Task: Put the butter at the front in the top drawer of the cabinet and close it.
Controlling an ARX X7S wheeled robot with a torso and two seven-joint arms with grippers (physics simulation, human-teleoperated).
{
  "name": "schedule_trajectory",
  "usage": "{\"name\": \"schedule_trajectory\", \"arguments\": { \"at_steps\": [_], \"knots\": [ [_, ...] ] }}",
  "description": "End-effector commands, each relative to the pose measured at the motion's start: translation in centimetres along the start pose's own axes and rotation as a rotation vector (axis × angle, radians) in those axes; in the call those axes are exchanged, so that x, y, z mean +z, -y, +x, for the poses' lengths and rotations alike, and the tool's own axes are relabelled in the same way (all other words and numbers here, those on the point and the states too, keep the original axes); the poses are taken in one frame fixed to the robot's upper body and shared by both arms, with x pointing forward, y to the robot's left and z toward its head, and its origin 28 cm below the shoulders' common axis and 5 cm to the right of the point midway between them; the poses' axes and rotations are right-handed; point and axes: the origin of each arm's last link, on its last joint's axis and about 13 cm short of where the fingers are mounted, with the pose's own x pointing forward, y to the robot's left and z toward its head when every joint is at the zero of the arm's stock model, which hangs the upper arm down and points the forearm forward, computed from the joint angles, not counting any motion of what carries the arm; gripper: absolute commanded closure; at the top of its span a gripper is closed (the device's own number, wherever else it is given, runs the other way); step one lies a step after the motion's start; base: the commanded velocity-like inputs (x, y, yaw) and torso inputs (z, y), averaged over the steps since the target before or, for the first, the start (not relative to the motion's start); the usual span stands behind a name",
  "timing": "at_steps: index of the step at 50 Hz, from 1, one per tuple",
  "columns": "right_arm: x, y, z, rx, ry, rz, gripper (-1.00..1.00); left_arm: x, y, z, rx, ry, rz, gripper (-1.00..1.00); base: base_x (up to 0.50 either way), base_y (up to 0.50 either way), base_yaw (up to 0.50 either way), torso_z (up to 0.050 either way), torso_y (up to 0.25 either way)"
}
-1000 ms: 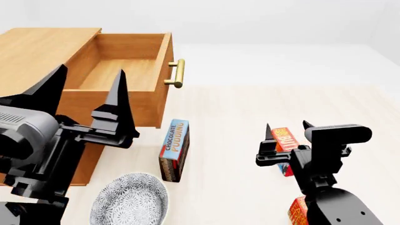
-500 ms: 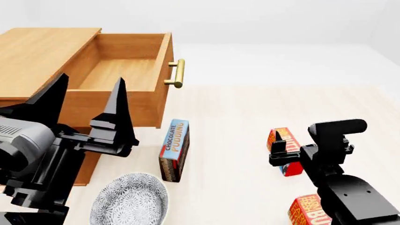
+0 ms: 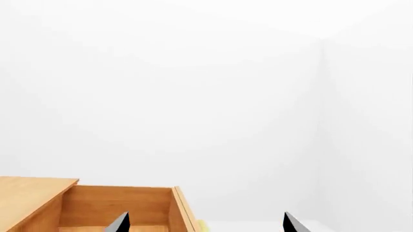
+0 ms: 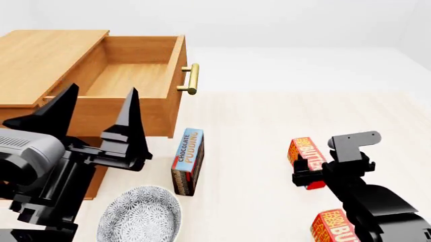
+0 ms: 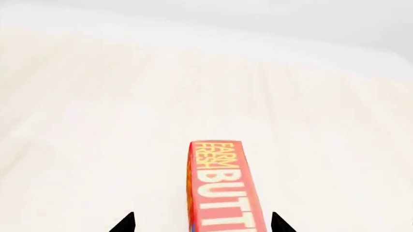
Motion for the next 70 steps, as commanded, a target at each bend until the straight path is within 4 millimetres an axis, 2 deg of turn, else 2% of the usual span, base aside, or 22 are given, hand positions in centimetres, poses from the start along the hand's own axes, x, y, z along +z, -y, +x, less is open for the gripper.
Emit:
{"name": "schedule_trajectory", "arguments": {
  "at_steps": [1, 25, 70],
  "knots": [
    [-0.3, 0.4, 0.5, -0.008, -0.061, -0.022, -1.0, -0.2, 0.1, -0.1, -0.003, -0.009, -0.006, -1.0, 0.0, 0.0, 0.0, 0.0, 0.0],
    [-0.2, 1.5, 1.4, -0.068, -0.11, -0.047, -1.0, -0.5, 0.1, -0.1, -0.006, -0.017, -0.012, -1.0, 0.0, 0.0, 0.0, 0.0, 0.0],
    [-1.6, 1.3, 3.0, -0.036, -0.232, -0.042, -1.0, -1.0, 0.1, -0.2, -0.002, -0.03, -0.023, -1.0, 0.0, 0.0, 0.0, 0.0, 0.0]
  ]
}}
